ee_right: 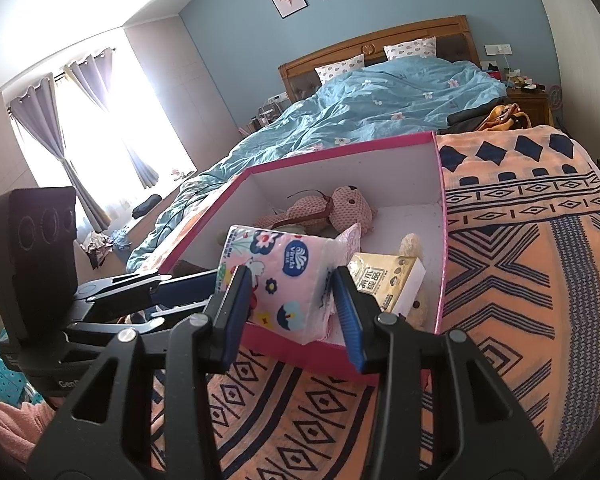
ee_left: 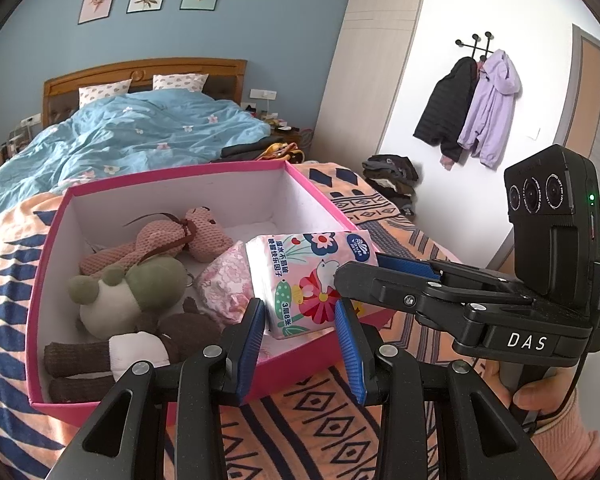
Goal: Organize objects
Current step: 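Carry the floral tissue pack over the pink box with the right tool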
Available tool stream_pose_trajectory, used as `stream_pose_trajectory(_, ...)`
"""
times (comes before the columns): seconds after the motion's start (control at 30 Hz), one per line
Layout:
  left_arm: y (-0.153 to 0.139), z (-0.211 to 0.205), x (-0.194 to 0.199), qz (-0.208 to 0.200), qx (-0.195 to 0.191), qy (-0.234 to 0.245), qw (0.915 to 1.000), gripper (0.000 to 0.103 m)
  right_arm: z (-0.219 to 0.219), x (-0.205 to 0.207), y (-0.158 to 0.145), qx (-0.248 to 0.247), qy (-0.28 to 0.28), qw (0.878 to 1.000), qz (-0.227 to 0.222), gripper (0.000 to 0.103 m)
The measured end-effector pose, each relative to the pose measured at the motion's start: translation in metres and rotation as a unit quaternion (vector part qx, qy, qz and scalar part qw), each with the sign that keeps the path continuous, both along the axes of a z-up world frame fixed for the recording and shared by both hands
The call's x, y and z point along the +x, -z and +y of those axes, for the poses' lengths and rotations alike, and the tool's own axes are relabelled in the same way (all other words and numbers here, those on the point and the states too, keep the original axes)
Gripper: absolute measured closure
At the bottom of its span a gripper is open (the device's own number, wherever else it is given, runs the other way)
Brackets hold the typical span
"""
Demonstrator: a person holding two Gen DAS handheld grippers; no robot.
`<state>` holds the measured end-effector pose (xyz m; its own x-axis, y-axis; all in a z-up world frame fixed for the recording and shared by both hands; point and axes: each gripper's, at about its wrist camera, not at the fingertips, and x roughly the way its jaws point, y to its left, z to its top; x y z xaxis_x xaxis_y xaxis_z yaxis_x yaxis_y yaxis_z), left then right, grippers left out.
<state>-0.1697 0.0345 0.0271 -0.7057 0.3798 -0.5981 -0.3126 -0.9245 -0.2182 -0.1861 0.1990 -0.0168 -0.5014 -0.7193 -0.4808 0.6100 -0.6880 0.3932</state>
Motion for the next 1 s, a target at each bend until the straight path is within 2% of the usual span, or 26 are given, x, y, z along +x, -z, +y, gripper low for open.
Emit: stream_pose_trajectory(1.0, 0.0070, -0.0015, -0.0048, -0.007, 0.000, -0.001, 1.0000, 0.067, -0.0007, -0.0056, 0.0029, 0.003, 0.001, 1.000, -0.003, 0.058)
